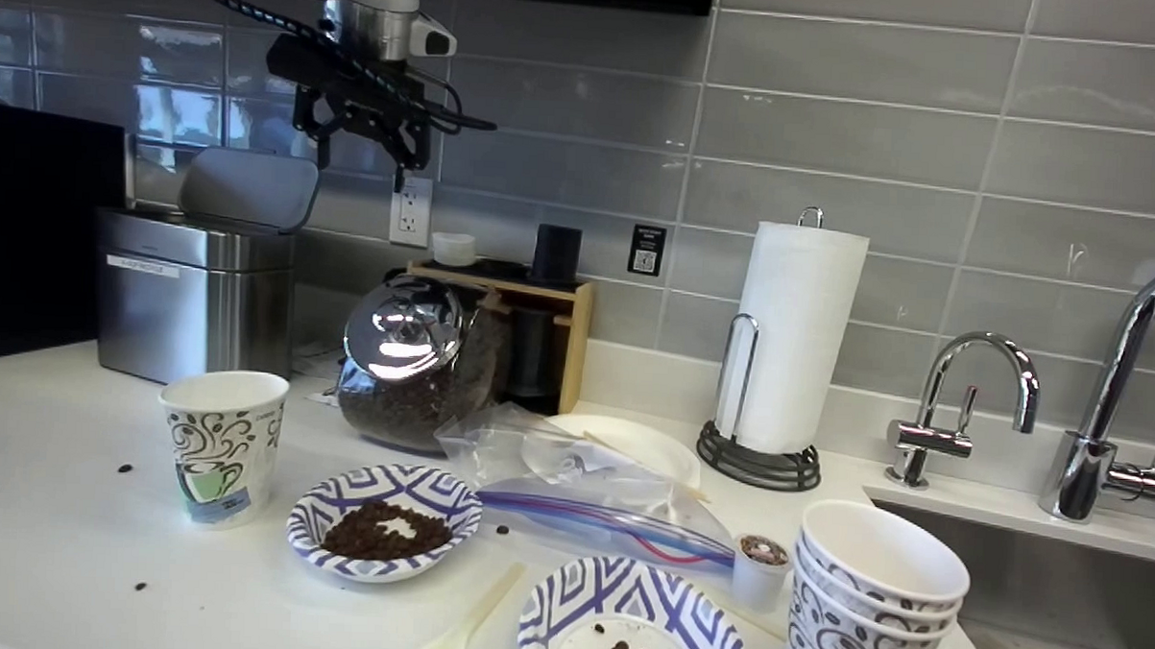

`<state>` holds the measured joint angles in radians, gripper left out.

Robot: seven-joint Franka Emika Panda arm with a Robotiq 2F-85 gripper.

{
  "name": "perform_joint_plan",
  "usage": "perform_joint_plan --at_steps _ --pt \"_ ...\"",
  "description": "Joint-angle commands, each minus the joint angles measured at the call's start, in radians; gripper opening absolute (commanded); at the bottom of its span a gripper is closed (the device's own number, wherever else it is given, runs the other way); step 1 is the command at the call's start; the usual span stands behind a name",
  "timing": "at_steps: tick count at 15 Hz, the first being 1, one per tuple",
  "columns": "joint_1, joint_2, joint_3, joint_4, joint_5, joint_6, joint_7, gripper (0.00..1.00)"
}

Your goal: Close the bin

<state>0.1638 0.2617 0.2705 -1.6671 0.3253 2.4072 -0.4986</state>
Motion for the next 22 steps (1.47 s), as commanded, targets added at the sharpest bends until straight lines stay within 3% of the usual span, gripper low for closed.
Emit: perform_joint_plan --at_steps 1,8,18,22 --pt "-0.01 0.108 0.049 0.138 0.037 0.0 -0.085 1.0" --pt "-0.028 0.198 0.113 0.266 0.062 -0.14 -0.173 1.0" --pt "-0.115 0.296 0.208 0.345 0.274 -0.238 -0.449 1.0" --pt "-0.09 0.337 0.19 0.398 0.34 -0.337 -0.515 1.0"
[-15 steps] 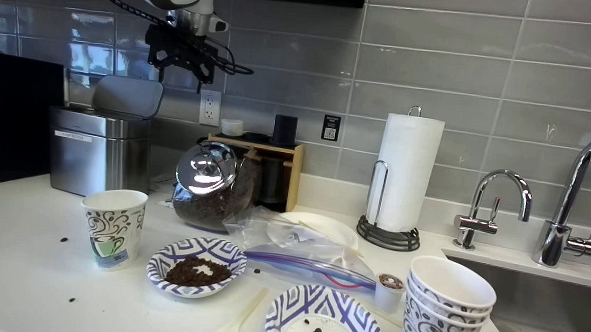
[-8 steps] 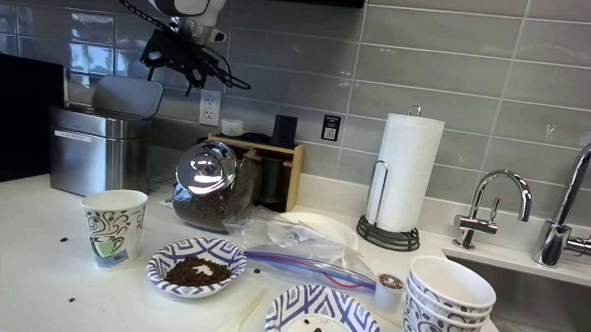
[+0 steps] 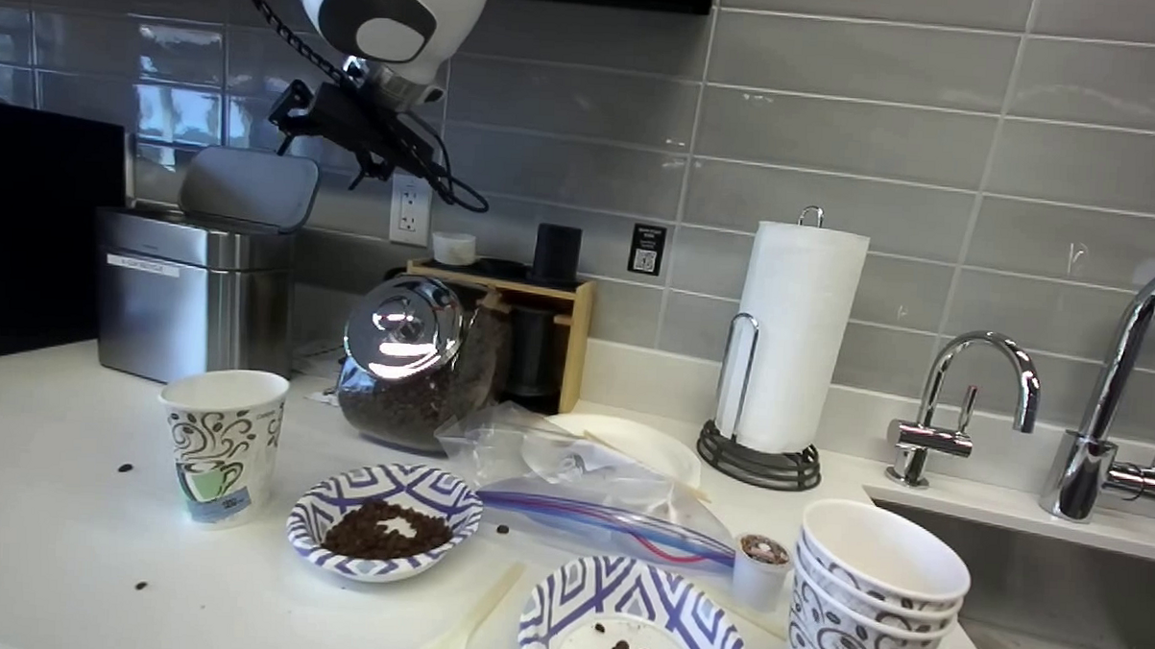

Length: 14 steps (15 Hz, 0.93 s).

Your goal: Close the bin

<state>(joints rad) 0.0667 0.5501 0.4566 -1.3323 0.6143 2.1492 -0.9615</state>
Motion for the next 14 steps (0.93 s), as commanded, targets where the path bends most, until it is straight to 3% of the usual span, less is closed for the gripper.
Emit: perform_joint_plan --at_steps 1,4,5,14 --pt "0.014 0.056 -0.003 0.073 0.057 -0.097 -0.058 1.0" --pt "0.041 0.079 -0.022 0.113 0.047 -0.142 -0.046 1.0" --pt "0.015 0.045 -0.003 0.059 0.034 -0.099 -0.036 1.0" --pt "0.018 0.071 0.004 0.071 0.055 -0.08 -0.075 1.0"
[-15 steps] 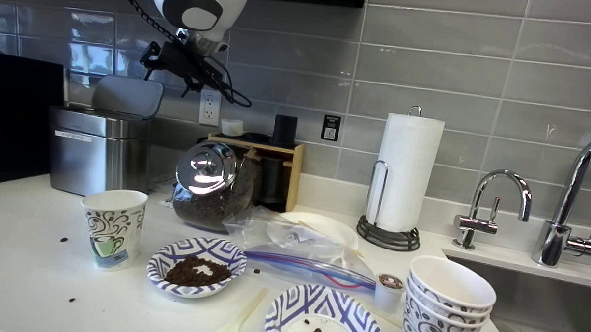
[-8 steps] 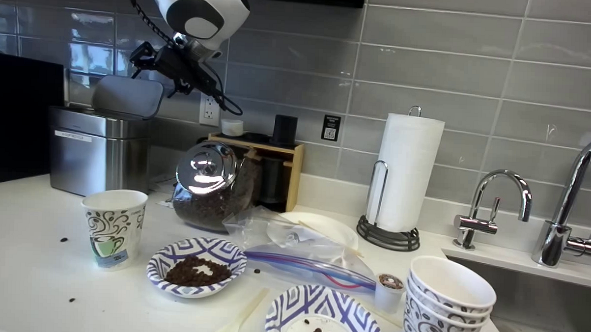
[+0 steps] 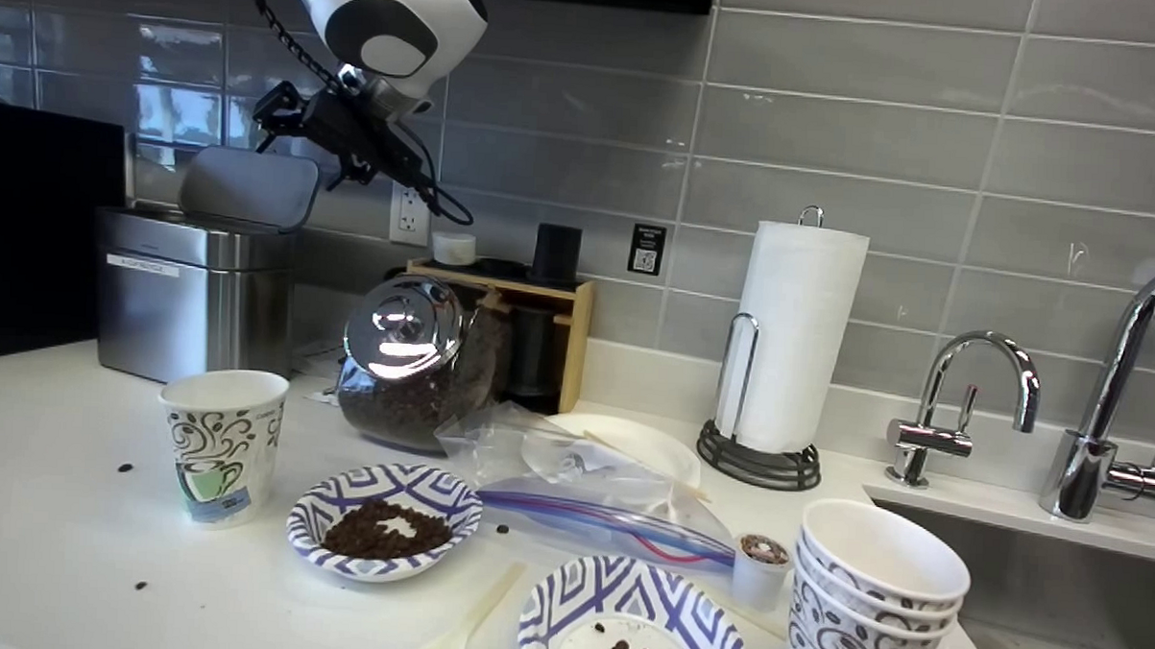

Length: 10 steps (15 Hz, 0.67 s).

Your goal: Close the bin

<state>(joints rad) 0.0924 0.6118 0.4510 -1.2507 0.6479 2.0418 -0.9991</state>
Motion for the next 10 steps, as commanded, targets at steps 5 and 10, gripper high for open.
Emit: perform_joint_plan --at_steps 5,10 --pt "-0.022 0.035 0.027 0.007 0.04 0.037 -0.125 1.0" --pt "-0.028 0.077 0.056 0.055 0.076 0.001 -0.206 1.0"
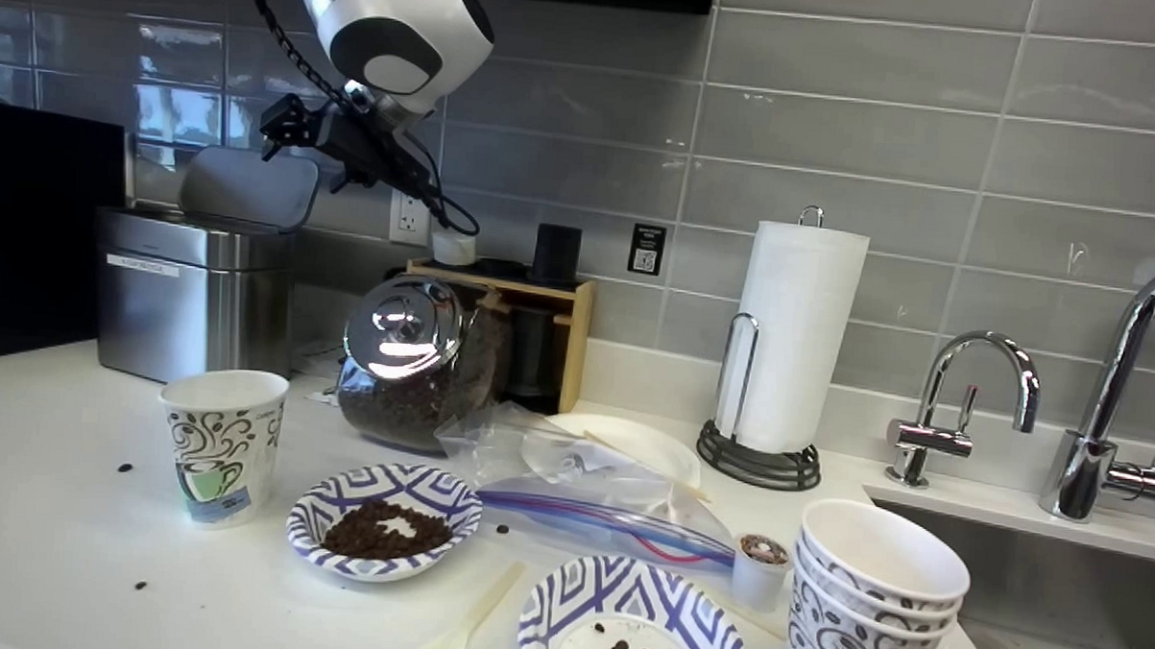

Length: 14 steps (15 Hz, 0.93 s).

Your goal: Close the bin

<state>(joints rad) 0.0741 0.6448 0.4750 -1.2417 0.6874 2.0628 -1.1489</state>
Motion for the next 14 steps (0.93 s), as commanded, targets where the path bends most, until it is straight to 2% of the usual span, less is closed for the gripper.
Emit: perform_joint_plan --at_steps 1,8,14 --pt "-0.006 0.054 0.037 0.058 0.038 -0.026 -0.066 1.0" --pt "-0.012 0.093 0.073 0.105 0.039 -0.084 -0.092 1.0" --pt "-0.026 0.096 0.077 0.146 0.028 -0.228 -0.052 1.0"
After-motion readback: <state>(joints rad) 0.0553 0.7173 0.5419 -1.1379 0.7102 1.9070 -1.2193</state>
